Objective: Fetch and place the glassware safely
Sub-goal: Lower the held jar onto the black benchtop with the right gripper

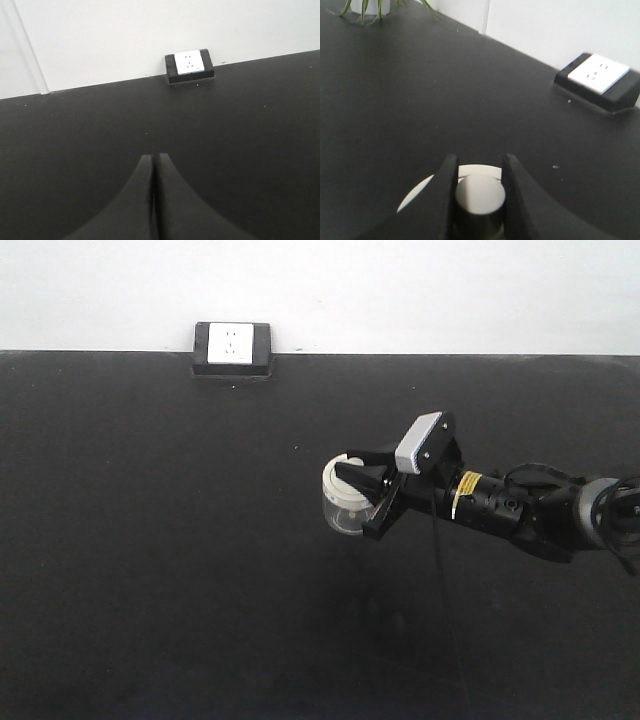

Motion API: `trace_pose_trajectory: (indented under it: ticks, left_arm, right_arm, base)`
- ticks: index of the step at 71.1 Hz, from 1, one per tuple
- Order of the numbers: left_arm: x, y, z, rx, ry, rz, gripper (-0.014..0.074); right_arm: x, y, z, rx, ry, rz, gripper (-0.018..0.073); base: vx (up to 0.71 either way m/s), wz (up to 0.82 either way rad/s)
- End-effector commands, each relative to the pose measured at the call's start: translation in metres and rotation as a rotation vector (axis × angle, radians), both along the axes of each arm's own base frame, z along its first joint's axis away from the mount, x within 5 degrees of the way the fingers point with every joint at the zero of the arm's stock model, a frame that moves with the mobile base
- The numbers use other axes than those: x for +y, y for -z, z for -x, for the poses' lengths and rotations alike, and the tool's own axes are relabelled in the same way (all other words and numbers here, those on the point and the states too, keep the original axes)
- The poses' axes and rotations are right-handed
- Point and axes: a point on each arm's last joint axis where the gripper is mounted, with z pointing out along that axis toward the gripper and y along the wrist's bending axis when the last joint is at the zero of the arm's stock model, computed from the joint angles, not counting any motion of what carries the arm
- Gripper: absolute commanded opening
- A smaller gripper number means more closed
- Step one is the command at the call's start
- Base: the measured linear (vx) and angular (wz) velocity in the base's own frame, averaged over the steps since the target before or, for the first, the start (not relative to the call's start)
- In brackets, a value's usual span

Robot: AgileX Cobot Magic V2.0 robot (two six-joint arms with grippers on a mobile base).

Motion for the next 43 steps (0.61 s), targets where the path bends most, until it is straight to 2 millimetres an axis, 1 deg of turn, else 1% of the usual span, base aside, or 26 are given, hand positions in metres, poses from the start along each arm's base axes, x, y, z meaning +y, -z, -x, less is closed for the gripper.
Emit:
trace_pose_trajectory:
  ticks: [1, 7, 17, 43]
  left_arm:
    - [-0.001, -0.014, -0.001, -0.085, 0.008, 0.007, -0.0007]
    - [-0.001, -0.014, -0.001, -0.085, 0.008, 0.007, -0.0007]
    - [-0.001, -0.014, -0.001, -0.085, 0.008, 0.007, -0.0007]
    - [-0.001, -0.014, -0.001, -0.085, 0.008, 0.007, -0.0007]
  right_arm:
    - [0.000, -0.030, -0.005, -0.122, -0.007, -0.116, -0.0001]
    - [0.000, -0.023, -0.006, -0.106, 0.004, -0.131, -0.0001]
    - [-0.001, -0.017, -0.008, -0.095, 0.020, -0.151, -0.0001]
    - [-0.001, -0.013, -0.010, -0.090, 0.038, -0.148, 0.0000]
  base:
    - [0.00, 0.00]
    - [0.00, 0.00]
    - [0.00, 0.00]
    - [0.00, 0.00]
